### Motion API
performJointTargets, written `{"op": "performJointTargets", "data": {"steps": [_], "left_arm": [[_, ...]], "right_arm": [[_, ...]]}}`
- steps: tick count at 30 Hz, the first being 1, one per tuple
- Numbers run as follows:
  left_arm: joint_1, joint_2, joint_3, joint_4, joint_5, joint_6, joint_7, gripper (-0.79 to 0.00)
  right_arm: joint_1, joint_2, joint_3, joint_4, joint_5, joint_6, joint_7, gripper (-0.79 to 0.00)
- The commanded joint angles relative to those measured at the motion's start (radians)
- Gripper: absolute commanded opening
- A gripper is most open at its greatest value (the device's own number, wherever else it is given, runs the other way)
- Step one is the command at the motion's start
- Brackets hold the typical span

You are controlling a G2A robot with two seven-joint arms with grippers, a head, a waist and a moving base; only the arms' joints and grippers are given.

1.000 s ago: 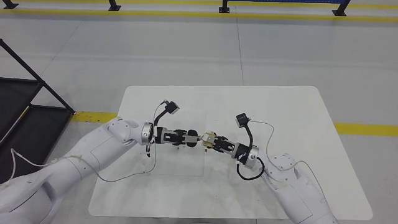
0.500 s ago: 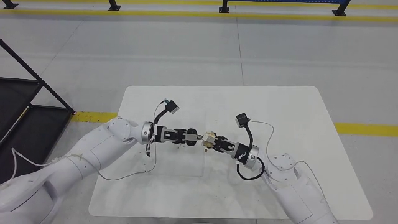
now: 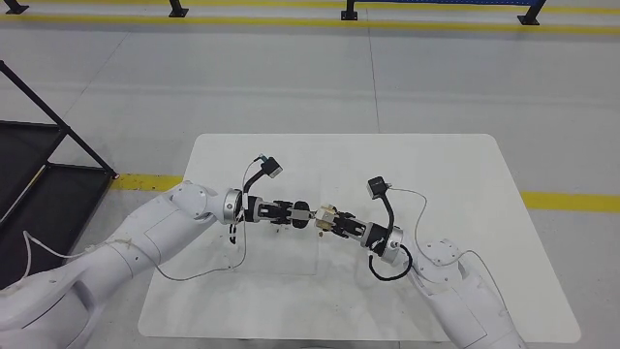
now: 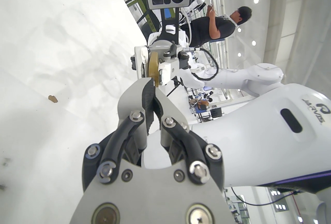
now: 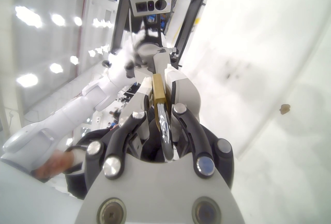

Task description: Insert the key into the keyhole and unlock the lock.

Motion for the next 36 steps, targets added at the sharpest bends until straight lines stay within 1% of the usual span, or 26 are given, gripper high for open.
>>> {"op": "performJointTargets", "data": {"steps": [1,7,10,13,18,21,25,30,32,35,36], "left_arm": [[0.0,-0.004,-0.001,0.003,0.003,0.002,-0.002,-0.785],[0.0,-0.013,-0.008,0.009,0.01,0.007,-0.007,-0.785],[0.002,-0.016,-0.013,0.007,0.009,0.007,-0.007,-0.763],[0.005,-0.015,-0.02,0.003,0.012,0.007,-0.007,-0.708],[0.012,-0.013,-0.031,-0.003,0.016,0.008,-0.008,-0.662],[0.015,-0.012,-0.036,-0.006,0.017,0.009,-0.009,-0.665],[0.018,-0.012,-0.042,-0.012,0.019,0.012,-0.012,-0.699],[0.017,-0.015,-0.046,-0.011,0.025,0.017,-0.017,-0.717],[0.016,-0.017,-0.047,-0.008,0.031,0.018,-0.018,-0.736],[0.014,-0.021,-0.048,-0.001,0.036,0.019,-0.019,-0.785],[0.013,-0.022,-0.049,0.001,0.04,0.017,-0.017,-0.785]], "right_arm": [[0.0,0.0,0.0,0.0,0.0,0.0,0.0,-0.785],[0.0,0.0,0.0,0.0,0.0,0.0,0.0,-0.785],[0.0,0.0,0.0,0.0,0.0,0.0,0.0,-0.785],[0.0,0.0,0.0,0.0,0.0,0.0,0.0,-0.785],[0.0,0.0,0.0,0.0,0.0,0.0,0.0,-0.785],[0.0,0.0,0.0,0.0,0.0,0.0,0.0,-0.785],[0.0,0.0,0.0,0.0,0.0,0.0,0.0,-0.785],[0.0,0.0,0.0,0.0,0.0,0.0,0.0,-0.785],[0.0,0.0,0.0,0.0,0.0,0.0,0.0,-0.785],[0.0,0.0,0.0,0.0,0.0,0.0,0.0,-0.785],[0.0,0.0,0.0,0.0,0.0,0.0,0.0,-0.785]]}}
